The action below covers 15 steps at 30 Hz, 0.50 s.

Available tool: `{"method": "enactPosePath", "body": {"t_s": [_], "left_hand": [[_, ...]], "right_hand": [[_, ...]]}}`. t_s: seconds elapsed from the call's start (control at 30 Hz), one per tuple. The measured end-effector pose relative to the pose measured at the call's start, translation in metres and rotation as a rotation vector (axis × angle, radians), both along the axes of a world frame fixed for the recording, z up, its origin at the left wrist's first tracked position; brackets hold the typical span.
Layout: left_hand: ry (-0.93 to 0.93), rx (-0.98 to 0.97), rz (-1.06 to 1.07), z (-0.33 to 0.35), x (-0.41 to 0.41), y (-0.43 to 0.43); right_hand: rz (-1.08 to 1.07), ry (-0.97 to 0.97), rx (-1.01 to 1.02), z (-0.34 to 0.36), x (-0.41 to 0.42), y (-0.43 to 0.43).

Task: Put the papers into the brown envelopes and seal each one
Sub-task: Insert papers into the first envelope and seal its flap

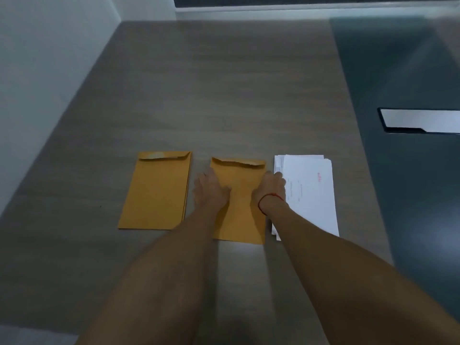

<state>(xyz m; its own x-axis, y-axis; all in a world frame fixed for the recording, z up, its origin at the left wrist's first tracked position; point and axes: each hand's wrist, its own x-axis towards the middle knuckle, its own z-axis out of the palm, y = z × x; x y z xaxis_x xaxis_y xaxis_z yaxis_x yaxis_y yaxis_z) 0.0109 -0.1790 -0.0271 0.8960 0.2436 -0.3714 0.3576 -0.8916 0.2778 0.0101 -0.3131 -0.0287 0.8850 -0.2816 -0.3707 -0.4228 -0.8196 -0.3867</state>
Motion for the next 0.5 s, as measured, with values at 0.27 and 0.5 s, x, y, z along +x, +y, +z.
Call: {"method": "enactPosePath", "body": {"t_s": [0.27, 0.5], "left_hand": [[-0.125, -0.029, -0.263, -0.016, 0.023, 0.016], [0.027, -0.025, -0.337, -0.023, 0.059, 0.012]], "right_hand": [[0.146, -0.062, 0.022, -0.003, 0.028, -0.004], [0.215, -0.052, -0.21, -0.01, 0.049, -0.003]]}}
